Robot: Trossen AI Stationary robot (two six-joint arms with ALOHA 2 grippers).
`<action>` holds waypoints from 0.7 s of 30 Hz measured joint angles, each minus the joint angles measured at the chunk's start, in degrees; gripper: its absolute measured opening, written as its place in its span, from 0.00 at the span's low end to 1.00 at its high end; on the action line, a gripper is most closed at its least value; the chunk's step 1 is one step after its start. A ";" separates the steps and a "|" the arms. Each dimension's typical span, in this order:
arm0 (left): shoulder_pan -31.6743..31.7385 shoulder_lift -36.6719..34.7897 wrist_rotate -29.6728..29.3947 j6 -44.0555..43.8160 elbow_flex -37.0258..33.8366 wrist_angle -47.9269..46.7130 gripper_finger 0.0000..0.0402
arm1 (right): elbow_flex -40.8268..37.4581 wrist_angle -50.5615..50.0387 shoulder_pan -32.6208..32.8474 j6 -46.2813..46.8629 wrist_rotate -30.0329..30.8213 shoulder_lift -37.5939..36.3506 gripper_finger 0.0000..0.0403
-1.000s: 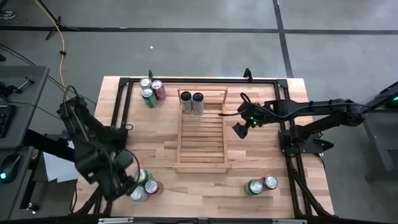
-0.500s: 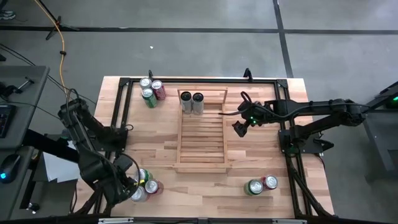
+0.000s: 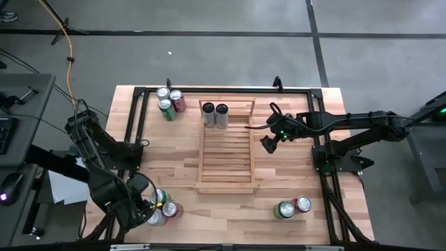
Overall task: Place canned beverage on shelf
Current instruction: Put the white and pink can on the shelf aligned with the other white and pink cans
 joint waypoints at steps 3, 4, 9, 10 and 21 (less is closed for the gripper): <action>0.00 0.00 0.04 0.00 0.00 0.41 0.73 | 0.00 0.00 0.00 0.00 0.00 0.00 0.88; 0.00 0.00 0.04 0.00 0.00 0.53 0.73 | 0.00 0.00 0.00 0.00 0.00 0.00 0.88; 0.00 0.00 0.08 0.41 0.00 3.45 0.73 | 0.00 0.01 0.00 0.00 0.00 0.00 0.88; 0.00 0.00 0.08 0.46 0.00 3.96 0.73 | 0.00 0.01 0.00 0.00 0.00 0.00 0.88; 0.00 1.14 0.11 0.44 0.00 2.49 0.73 | 0.00 0.04 0.00 0.00 0.59 0.01 0.88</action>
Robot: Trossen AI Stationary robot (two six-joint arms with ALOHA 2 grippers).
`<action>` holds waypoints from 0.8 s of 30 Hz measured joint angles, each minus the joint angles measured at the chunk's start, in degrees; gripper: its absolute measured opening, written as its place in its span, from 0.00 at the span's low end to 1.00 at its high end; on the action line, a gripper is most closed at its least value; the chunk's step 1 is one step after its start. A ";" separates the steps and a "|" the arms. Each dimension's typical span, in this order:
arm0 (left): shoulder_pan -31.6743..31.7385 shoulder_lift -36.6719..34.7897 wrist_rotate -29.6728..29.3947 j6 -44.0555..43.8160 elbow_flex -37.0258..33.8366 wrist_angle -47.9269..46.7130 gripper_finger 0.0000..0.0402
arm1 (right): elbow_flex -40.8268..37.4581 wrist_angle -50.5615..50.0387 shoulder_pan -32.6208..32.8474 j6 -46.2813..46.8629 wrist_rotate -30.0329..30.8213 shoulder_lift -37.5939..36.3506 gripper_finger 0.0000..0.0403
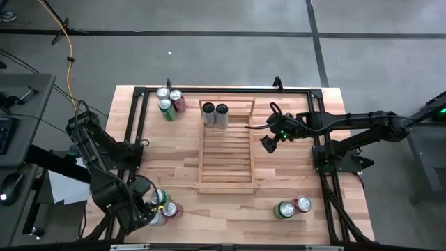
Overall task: Place canned beverage on shelf
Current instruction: Put the white and pink can on the shelf aligned with the other white and pink cans
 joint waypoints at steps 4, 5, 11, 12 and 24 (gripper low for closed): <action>0.00 0.00 0.08 -0.37 0.00 -1.15 0.73 | 0.00 0.02 0.00 0.00 0.00 0.01 0.88; 0.00 0.00 0.45 -0.39 0.00 -1.84 0.73 | 0.00 0.02 0.00 0.00 0.00 0.01 0.88; 0.00 0.00 0.85 -0.42 0.00 -2.10 0.73 | 0.00 0.00 0.00 0.00 0.00 0.01 0.88; 0.00 0.00 0.85 -0.42 0.00 -2.12 0.73 | 0.00 0.02 0.00 0.00 0.00 0.01 0.88; 0.06 -0.02 1.55 -0.39 -6.46 5.54 0.73 | 0.00 0.08 0.00 0.39 0.02 0.01 0.88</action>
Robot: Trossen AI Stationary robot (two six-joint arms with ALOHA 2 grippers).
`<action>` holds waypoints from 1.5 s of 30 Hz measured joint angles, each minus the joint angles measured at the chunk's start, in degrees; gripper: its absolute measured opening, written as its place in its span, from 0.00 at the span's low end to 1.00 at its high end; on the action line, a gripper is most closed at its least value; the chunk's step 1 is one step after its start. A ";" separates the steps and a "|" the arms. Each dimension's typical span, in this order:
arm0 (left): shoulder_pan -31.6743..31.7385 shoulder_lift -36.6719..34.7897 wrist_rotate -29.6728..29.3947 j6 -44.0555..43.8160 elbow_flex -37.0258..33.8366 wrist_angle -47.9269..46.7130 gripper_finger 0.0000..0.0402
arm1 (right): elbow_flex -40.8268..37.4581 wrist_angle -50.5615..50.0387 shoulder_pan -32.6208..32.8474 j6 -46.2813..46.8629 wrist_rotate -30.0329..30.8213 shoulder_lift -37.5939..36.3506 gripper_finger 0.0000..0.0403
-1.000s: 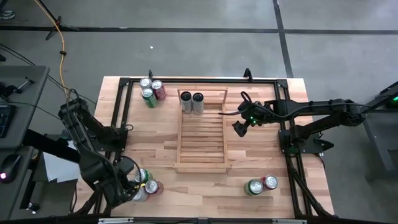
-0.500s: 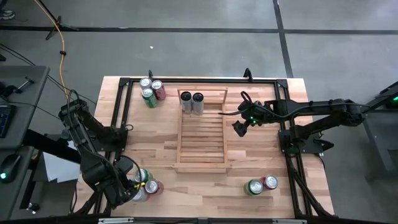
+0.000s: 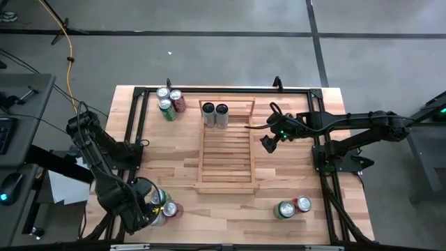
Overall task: Place canned beverage on shelf
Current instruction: Put the white and pink can on the shelf aligned with the other white and pink cans
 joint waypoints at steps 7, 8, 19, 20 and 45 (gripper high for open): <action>-0.01 0.00 -0.54 0.34 -1.79 -0.15 0.72 | 0.00 0.18 0.00 0.03 0.00 0.00 0.88; -0.01 -0.02 -0.50 0.40 -1.76 -0.16 0.71 | 0.00 0.18 0.00 0.05 0.02 0.00 0.88; 0.05 -10.24 -0.75 -3.25 5.34 -4.71 0.61 | 0.00 0.22 0.00 0.05 0.00 0.00 0.88; 0.05 -11.65 -2.42 -3.90 7.05 -5.91 0.61 | 0.00 0.21 0.00 0.05 0.00 0.00 0.88; 33.86 -19.16 -35.54 33.44 25.30 -15.70 0.61 | 0.00 34.43 0.25 -6.97 -14.68 0.00 0.88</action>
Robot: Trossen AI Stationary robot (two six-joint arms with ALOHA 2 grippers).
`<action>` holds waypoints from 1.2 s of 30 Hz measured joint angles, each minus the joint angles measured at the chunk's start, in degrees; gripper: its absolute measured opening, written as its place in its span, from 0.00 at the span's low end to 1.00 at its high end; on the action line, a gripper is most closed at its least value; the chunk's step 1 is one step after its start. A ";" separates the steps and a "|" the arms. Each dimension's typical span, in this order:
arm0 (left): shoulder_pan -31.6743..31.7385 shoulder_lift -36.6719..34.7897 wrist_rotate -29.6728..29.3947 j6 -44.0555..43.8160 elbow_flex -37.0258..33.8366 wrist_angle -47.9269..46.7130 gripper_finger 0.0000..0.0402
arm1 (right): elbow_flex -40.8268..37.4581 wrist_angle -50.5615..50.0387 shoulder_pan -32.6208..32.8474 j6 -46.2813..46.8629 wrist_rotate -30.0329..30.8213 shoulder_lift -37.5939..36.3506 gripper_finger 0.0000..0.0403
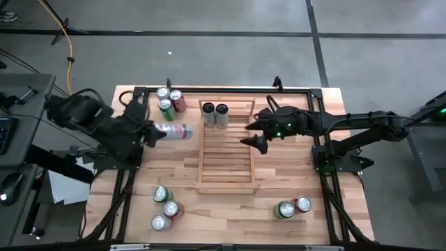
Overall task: Place canned beverage on shelf
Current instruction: Put the white and pink can on the shelf aligned with the other white and pink cans
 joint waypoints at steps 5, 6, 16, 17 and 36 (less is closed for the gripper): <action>7.54 1.71 -0.33 14.99 -0.02 0.12 0.61 | 0.23 8.55 1.89 -7.69 2.92 0.00 0.88; 8.91 2.02 -0.68 19.19 -0.02 0.24 0.61 | 0.68 8.35 2.57 -9.04 4.68 0.26 0.88; 14.32 6.30 -4.93 78.16 -0.07 16.80 0.61 | 9.73 0.17 7.29 -11.87 21.99 6.51 0.88; 14.32 6.63 -4.87 83.02 -0.07 18.53 0.61 | 10.92 -1.15 7.42 -12.04 22.88 7.18 0.88; 8.46 12.57 -7.34 134.35 -0.07 19.85 0.61 | 31.94 -22.31 -2.82 -10.45 -8.52 10.76 0.88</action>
